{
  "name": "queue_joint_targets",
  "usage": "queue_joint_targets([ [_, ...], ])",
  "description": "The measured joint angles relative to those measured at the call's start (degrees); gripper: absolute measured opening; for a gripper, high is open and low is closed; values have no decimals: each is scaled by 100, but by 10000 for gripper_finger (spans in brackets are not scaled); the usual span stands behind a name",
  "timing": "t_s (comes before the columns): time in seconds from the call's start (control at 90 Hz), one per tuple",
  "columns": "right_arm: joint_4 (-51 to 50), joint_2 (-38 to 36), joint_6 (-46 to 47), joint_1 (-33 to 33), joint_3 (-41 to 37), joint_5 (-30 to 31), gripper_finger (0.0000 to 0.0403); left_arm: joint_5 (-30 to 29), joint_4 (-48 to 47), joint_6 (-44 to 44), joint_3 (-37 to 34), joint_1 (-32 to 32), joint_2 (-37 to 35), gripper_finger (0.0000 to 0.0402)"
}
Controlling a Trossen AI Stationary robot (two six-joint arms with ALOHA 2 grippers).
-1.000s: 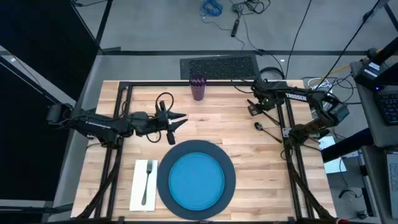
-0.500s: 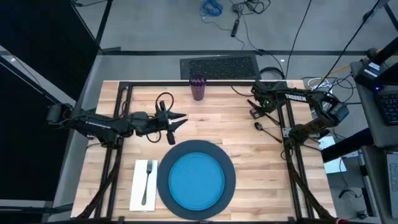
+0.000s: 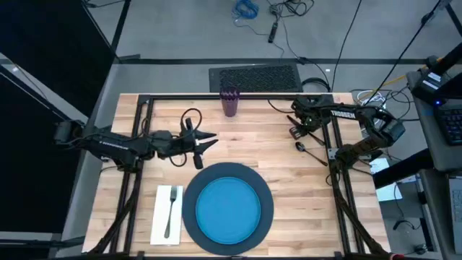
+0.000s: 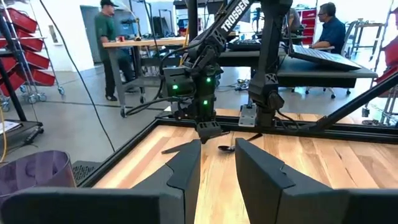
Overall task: Set table place
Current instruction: Put the black table knife to the right of the dark blue placemat, then move the black table knife to the right of the dark blue placemat
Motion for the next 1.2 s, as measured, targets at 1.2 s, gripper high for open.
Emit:
queue_joint_targets([
  [1.2, -245, -15, -439, -86, 444, -124, 106, 0, 2, 7, 0, 0, 2, 84],
])
